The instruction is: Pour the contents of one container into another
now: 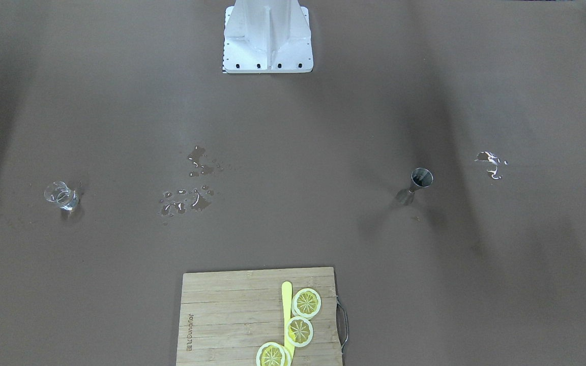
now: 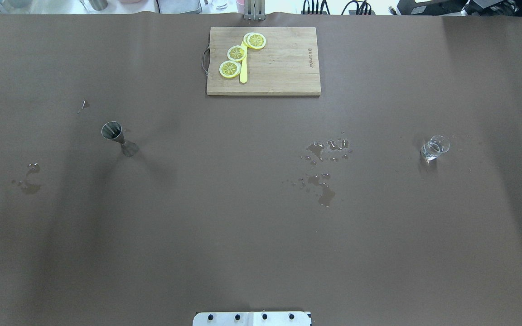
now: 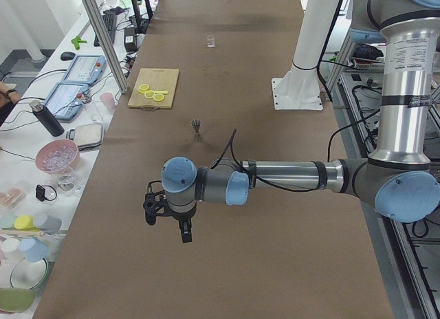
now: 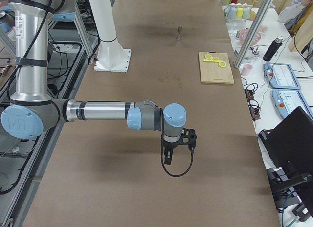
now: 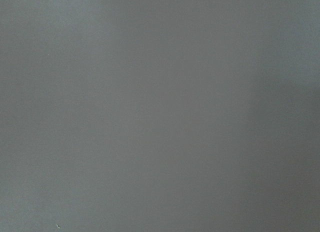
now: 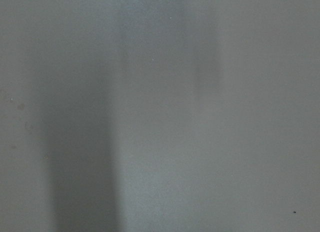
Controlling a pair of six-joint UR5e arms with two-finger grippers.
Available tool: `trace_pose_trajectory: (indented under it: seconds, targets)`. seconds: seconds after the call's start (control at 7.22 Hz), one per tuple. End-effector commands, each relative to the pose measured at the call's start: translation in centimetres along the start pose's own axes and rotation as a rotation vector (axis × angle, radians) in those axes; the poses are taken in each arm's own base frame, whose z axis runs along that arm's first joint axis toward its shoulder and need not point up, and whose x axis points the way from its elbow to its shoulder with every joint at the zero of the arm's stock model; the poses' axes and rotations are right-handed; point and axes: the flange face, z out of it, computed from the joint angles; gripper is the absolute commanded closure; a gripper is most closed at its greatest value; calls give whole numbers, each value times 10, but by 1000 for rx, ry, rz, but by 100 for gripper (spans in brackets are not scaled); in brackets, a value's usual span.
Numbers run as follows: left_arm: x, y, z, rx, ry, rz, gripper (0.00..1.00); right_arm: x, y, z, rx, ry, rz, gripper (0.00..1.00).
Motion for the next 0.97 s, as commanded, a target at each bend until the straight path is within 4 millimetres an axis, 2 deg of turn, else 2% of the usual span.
trace_pose_trajectory:
  seconds: [0.0, 0.28, 0.83]
  targets:
    - [-3, 13, 0, -3, 1, -2, 1, -1, -1, -2, 4, -5, -1, 0]
    - [-2, 18, 0, -1, -1, 5, 1, -2, -5, -8, 18, -1, -6, 0]
    - [3, 15, -1, 2, -1, 18, 1, -4, -6, -8, 19, -1, -9, 0]
